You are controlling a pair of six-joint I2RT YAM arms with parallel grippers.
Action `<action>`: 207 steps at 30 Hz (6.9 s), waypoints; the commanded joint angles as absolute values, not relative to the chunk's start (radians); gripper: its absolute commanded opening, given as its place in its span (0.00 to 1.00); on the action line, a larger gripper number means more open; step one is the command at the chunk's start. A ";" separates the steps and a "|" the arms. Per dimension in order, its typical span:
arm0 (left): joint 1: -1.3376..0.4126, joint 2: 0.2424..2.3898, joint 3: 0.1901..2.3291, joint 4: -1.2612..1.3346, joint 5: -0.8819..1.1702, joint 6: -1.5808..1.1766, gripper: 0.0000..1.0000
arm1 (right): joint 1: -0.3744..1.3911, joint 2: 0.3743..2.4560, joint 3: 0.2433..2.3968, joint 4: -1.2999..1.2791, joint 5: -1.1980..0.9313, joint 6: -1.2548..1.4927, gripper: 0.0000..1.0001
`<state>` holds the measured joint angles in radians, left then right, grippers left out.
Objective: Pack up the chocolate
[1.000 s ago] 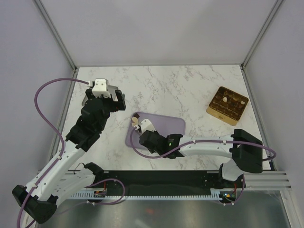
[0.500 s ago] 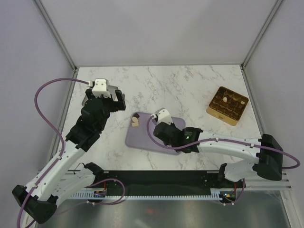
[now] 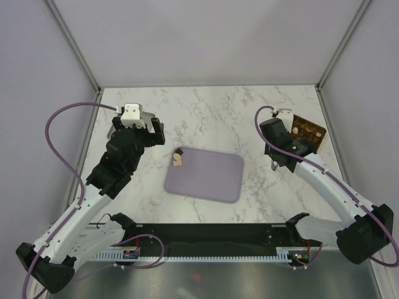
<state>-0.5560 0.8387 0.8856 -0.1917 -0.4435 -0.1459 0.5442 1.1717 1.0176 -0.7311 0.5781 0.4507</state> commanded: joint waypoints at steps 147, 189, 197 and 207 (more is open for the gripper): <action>-0.554 0.847 0.905 -0.170 -0.472 -0.114 1.00 | 1.080 1.364 0.968 -0.285 0.416 0.230 0.38; -0.554 0.847 0.905 -0.172 -0.465 -0.115 1.00 | 0.132 1.261 1.011 -0.607 0.448 0.364 0.41; -0.554 0.847 0.905 -0.172 -0.465 -0.115 1.00 | 0.123 1.266 1.000 -0.601 0.443 0.368 0.43; -0.554 0.847 0.905 -0.172 -0.466 -0.115 1.00 | 0.120 1.249 0.999 -0.600 0.434 0.367 0.46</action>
